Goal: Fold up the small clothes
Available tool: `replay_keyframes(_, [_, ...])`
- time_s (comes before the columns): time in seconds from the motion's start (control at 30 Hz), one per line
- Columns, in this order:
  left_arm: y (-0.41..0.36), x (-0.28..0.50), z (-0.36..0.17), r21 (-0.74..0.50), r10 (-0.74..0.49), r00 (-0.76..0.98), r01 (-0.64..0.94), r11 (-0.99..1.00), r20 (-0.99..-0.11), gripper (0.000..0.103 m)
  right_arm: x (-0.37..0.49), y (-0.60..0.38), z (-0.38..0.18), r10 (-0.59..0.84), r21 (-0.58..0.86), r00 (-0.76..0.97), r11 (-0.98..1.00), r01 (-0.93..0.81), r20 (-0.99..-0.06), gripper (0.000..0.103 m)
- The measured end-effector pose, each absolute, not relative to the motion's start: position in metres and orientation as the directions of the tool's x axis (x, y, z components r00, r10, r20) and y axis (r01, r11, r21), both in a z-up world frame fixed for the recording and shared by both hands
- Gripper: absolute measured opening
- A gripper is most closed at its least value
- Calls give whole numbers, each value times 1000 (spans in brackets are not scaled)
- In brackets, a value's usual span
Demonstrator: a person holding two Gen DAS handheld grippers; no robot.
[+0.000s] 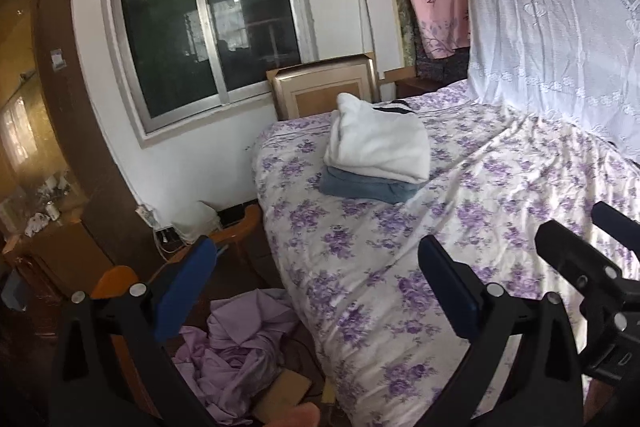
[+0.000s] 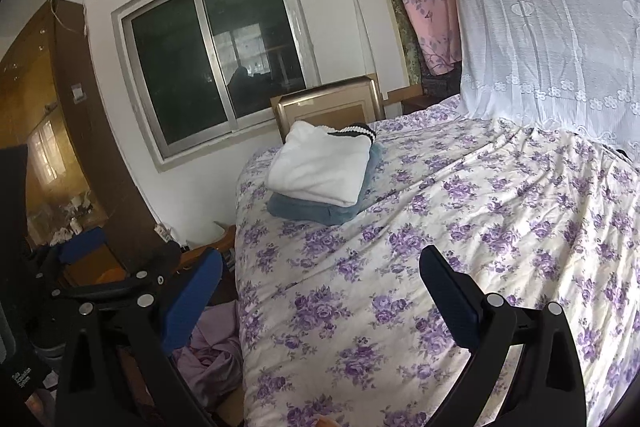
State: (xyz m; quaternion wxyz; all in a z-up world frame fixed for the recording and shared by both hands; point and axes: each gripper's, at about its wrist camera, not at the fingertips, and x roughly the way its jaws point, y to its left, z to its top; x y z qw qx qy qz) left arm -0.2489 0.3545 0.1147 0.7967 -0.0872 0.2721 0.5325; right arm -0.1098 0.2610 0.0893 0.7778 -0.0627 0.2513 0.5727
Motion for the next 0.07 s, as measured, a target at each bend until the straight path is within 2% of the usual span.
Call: replay_keyframes(0.07, [353,-248,115,155,806,282,-897,414,-520,99,-109,260,91,860,189,222,339,-921,-460,100])
